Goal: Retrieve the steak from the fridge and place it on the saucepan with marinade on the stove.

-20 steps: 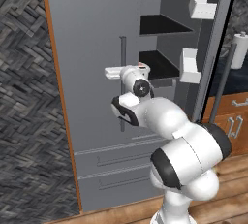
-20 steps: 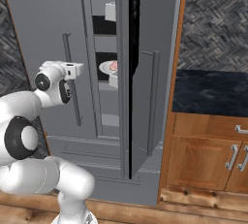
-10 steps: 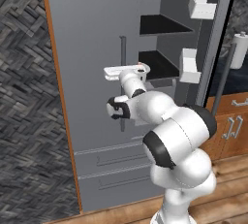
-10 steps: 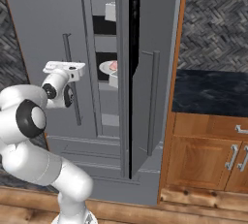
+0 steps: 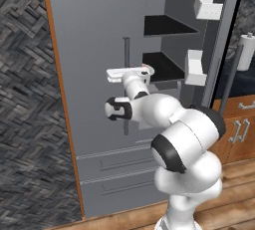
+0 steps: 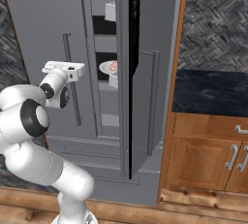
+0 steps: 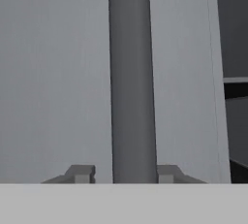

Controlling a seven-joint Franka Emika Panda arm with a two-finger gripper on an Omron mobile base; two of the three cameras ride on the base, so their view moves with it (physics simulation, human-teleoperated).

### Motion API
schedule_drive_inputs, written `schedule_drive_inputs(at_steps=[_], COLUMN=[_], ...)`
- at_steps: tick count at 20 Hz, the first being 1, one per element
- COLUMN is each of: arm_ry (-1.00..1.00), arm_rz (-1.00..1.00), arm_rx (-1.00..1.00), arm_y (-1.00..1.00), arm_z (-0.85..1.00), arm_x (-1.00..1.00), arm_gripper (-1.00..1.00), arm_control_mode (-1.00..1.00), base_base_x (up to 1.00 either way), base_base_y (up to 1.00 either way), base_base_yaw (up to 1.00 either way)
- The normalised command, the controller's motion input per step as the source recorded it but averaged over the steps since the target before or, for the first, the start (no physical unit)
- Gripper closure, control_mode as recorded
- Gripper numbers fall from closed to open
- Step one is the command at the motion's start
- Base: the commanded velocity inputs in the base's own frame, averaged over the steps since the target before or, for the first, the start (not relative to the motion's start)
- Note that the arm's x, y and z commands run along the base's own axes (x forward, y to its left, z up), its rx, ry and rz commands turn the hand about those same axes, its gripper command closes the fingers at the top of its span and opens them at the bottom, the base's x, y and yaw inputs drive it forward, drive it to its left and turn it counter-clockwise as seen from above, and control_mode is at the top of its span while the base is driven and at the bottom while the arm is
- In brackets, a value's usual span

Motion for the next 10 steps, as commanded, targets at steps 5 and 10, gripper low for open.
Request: schedule_drive_inputs(at_steps=[5,10], arm_ry=[0.00,0.00], arm_rz=[0.00,-0.01], arm_rx=[0.00,0.02], arm_y=[0.00,0.02], arm_z=[0.01,0.26], arm_x=[-0.15,-0.94], arm_gripper=[1.00,1.00], arm_control_mode=[-1.00,-1.00], base_base_x=[0.00,0.00], base_base_y=[0.00,0.00], base_base_yaw=[0.00,0.00])
